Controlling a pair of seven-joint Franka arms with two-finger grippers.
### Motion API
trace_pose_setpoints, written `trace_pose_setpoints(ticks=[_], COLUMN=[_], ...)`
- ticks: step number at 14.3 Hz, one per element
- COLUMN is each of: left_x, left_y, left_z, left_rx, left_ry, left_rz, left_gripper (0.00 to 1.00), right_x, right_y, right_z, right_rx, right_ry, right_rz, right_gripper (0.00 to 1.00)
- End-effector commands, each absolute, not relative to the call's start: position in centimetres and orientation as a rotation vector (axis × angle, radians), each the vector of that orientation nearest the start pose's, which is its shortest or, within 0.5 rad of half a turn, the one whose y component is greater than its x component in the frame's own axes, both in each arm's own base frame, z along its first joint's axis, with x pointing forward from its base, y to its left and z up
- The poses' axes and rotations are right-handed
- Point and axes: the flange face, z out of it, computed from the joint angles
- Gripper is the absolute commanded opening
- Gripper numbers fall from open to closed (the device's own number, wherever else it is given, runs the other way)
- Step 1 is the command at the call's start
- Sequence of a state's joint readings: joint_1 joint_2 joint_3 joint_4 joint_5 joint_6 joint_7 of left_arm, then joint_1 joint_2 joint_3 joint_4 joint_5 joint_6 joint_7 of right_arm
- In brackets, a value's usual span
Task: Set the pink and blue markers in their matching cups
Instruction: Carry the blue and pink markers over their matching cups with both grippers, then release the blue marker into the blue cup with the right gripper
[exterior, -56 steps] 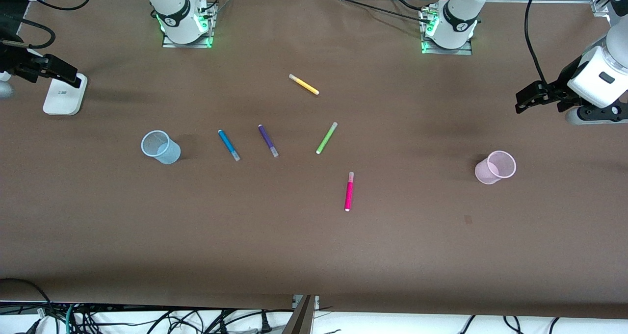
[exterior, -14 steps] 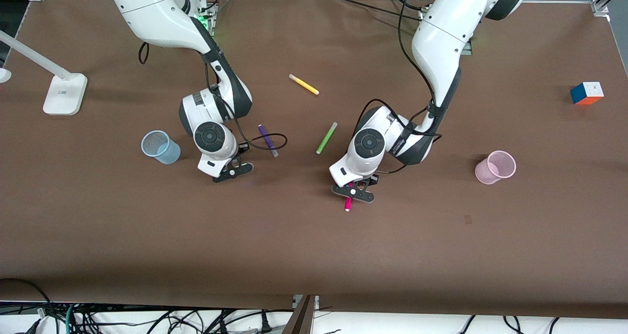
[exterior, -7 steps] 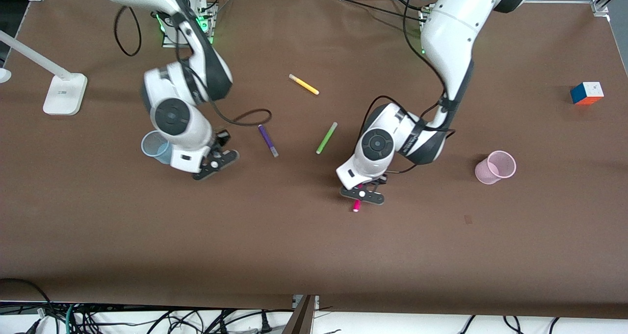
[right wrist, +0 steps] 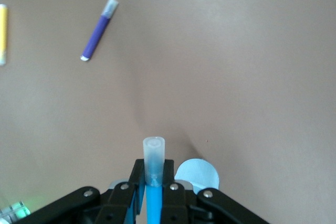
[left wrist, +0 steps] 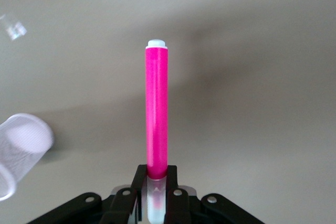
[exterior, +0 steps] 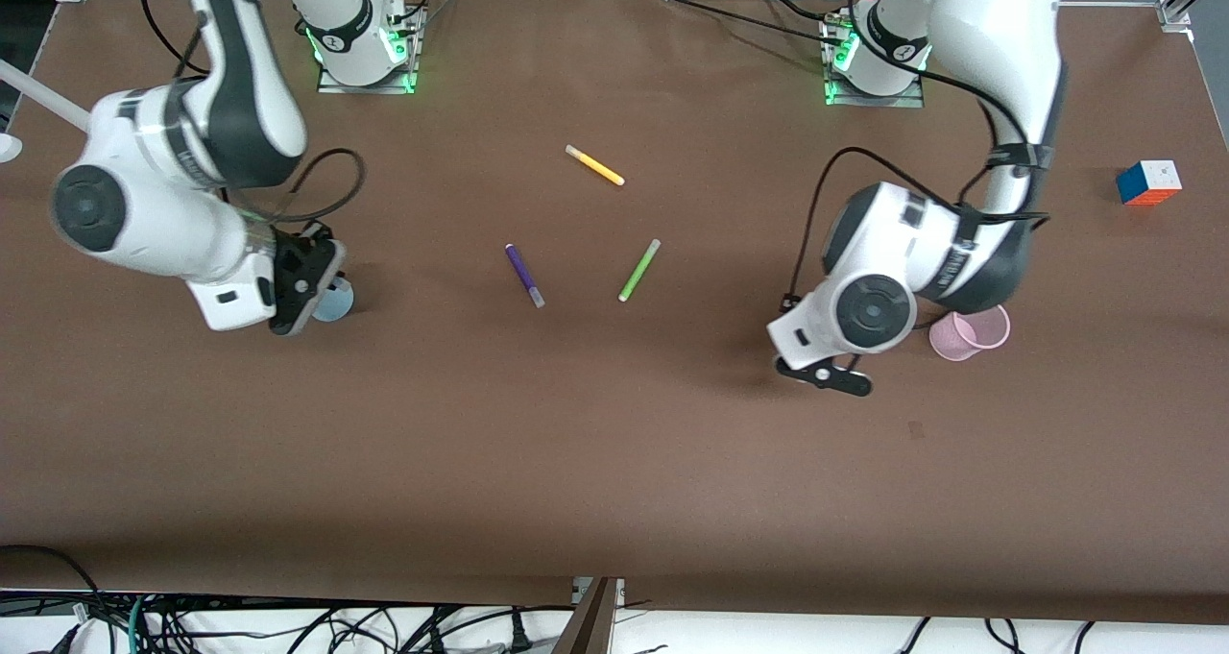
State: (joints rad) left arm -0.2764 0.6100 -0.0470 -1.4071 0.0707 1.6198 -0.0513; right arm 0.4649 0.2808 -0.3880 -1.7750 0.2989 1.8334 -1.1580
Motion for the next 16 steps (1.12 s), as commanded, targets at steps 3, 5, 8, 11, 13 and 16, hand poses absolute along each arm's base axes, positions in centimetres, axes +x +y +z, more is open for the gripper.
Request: trace_pose_setpoints(ticks=[3, 5, 8, 11, 13, 16], left_x=[63.5, 63.1, 62.6, 62.0, 62.2, 62.4], left_y=[-9.7, -7.3, -3.9, -2.3, -0.7, -1.0], left_z=[35.5, 35.9, 35.2, 33.8, 31.6, 28.4], left_rx=[-2.719, -2.577, -2.4, -2.308, -2.257, -2.205], left_ry=[0.591, 0.643, 0.592, 0.59, 0.582, 0.609], left_rz=[0.762, 0.856, 0.956, 1.077, 1.112, 1.131], left_gripper=[0.0, 0.0, 0.0, 0.0, 0.0, 0.0], right_x=[58.5, 57.2, 56.8, 56.6, 56.4, 56.6], right_y=[2.3, 0.5, -0.6, -2.0, -3.0, -3.9], right_z=[36.0, 33.8, 32.8, 31.3, 29.7, 29.9], right_rx=[-2.045, -1.952, -1.854, -1.781, -1.736, -1.759], right_ry=[-1.739, -1.722, -1.765, -1.782, -1.765, -1.732], right_rz=[-0.125, -0.218, -0.304, -0.355, -0.397, -0.398], right_gripper=[0.0, 0.0, 0.0, 0.0, 0.0, 1.0])
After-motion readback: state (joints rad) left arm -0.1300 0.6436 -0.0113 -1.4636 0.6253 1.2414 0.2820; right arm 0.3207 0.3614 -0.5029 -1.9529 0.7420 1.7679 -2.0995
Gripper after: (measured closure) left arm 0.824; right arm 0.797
